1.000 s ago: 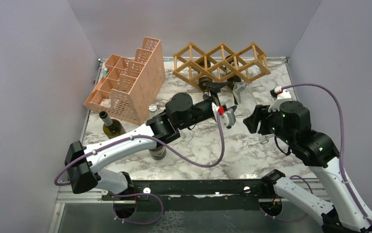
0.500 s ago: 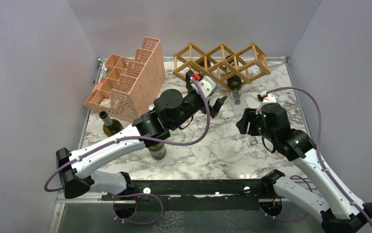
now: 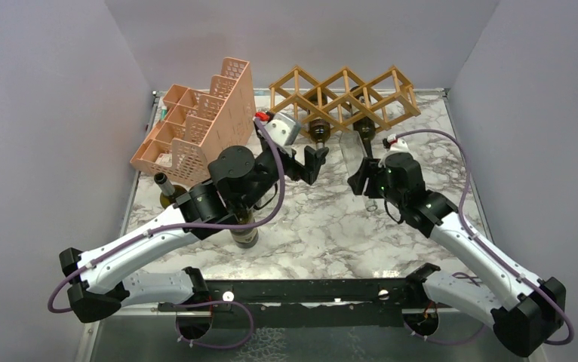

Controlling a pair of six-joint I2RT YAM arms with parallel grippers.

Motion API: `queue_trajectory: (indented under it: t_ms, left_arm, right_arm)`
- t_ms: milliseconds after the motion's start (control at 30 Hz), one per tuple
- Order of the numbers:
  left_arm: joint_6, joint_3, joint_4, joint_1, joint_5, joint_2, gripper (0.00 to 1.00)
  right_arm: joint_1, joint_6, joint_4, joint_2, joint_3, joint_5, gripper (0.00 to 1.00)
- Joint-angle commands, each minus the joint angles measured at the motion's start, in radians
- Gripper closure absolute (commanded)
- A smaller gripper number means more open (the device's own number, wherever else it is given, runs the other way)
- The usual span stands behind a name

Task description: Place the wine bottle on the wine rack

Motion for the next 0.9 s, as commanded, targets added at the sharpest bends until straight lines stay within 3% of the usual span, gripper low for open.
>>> queue_trajectory:
  t_ms: [0,200,867]
  left_arm:
    - [-0.032,-0.002,-0.038,-0.001,-0.057,-0.041,0.11]
    - [-0.025,0.005,-0.056,-0.002,-0.047,-0.054,0.11]
    - [0.005,0.012,-0.065,-0.002,-0.036,-0.058,0.11]
  right_arm:
    - [-0.003,0.018,0.216,0.071,0.003,0.056,0.99]
    - [-0.002,-0.005,0.234,0.236,0.094,0.110,0.99]
    - [-0.006,-0.066,0.335,0.435,0.242,0.175,0.99]
